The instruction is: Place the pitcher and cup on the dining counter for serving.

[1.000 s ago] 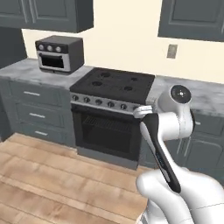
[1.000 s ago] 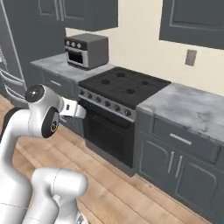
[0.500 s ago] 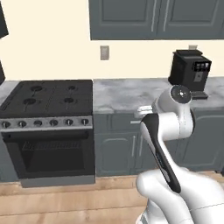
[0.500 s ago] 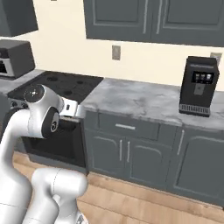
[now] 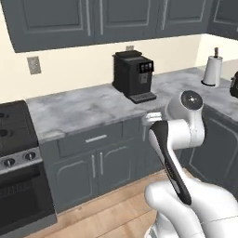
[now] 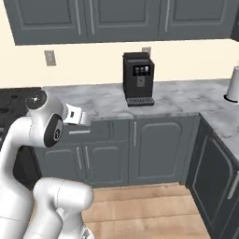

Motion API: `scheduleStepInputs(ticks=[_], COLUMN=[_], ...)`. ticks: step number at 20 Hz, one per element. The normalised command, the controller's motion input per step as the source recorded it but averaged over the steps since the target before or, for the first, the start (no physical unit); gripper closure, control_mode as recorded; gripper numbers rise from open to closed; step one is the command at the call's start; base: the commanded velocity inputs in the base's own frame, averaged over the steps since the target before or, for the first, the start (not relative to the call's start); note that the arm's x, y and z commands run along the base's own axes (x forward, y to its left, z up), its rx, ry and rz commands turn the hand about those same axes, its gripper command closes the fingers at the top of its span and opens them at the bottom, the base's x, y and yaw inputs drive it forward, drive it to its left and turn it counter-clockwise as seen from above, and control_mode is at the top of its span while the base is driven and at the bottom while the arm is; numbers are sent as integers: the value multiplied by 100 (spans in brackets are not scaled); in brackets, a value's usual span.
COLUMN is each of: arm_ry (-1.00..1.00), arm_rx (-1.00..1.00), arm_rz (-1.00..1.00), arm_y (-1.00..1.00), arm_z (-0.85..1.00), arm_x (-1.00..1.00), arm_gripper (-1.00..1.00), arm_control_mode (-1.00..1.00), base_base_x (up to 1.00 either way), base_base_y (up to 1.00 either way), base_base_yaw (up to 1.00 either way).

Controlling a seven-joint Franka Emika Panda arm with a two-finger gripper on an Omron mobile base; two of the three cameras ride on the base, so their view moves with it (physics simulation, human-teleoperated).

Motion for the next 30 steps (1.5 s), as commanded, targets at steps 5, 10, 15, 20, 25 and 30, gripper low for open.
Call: scheduleStepInputs(ticks=[5, 10, 15, 20, 25, 30], arm_ry=[0, 0, 0, 0, 0, 0], arm_rx=[0, 0, 0, 0, 0, 0], arm_rz=[0, 0, 0, 0, 0, 0], arm_y=[0, 0, 0, 0, 0, 0], arm_z=[0, 0, 0, 0, 0, 0], arm_x=[0, 0, 0, 0, 0, 0], arm_gripper=[-100, -100, -100, -100, -100, -100], arm_control_mode=[100, 100, 100, 100, 100, 100], base_base_x=[14, 36, 59, 67, 56, 48], base_base_y=[-38, -22, -2, 8, 45, 49], base_base_yaw=[-64, -67, -67, -64, -54, -41])
